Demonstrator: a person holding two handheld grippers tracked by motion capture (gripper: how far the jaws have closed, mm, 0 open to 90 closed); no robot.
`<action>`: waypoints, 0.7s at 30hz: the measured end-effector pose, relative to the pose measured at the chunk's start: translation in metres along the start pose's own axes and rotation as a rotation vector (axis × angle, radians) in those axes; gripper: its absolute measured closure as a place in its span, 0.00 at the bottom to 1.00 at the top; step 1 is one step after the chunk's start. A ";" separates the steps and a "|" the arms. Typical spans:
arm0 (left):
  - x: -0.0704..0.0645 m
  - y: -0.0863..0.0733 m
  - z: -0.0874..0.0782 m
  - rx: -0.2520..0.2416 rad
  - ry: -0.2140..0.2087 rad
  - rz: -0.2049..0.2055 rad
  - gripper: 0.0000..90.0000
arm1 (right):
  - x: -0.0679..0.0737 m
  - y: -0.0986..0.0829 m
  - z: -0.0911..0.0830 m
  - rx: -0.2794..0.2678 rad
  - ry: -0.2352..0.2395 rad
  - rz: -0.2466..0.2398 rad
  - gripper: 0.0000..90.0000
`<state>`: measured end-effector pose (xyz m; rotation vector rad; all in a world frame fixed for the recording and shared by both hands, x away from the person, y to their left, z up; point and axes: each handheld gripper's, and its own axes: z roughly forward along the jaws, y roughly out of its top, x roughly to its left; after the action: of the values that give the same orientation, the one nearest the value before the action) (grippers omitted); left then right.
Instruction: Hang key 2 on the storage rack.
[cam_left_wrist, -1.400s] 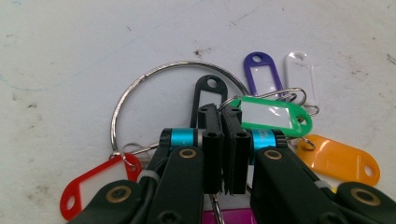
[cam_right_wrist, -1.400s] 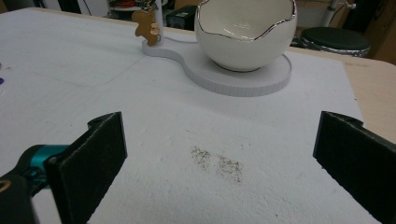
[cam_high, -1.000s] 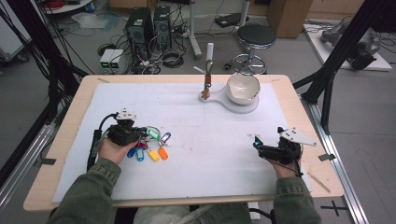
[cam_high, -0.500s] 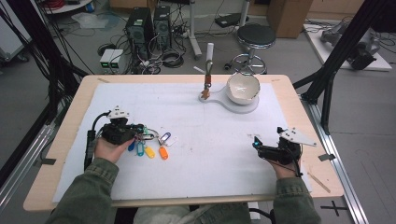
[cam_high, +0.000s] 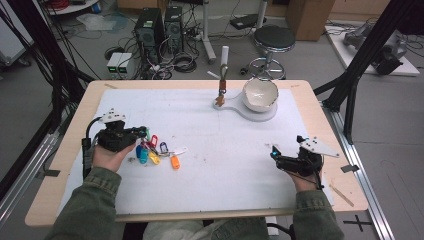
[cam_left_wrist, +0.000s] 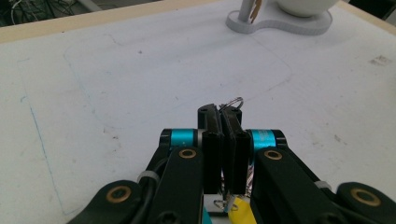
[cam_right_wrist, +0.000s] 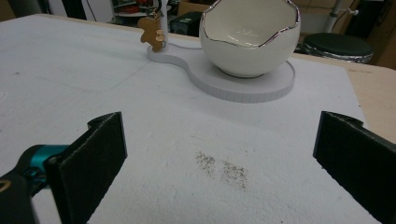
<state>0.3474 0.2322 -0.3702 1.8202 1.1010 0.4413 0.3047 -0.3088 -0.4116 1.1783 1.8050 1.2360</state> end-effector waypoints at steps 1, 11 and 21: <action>0.001 0.001 -0.001 0.001 0.000 0.001 0.97 | 0.000 0.000 0.000 -0.001 0.001 0.002 0.02; 0.010 0.025 -0.018 -0.048 0.003 -0.006 0.97 | 0.000 0.000 0.000 0.003 -0.007 -0.004 0.02; 0.004 0.054 -0.025 -0.056 0.029 0.050 0.97 | 0.000 0.000 0.000 -0.001 -0.004 -0.002 0.02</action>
<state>0.3592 0.2401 -0.3119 1.8006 1.0543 0.5245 0.3046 -0.3085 -0.4114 1.1777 1.8024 1.2323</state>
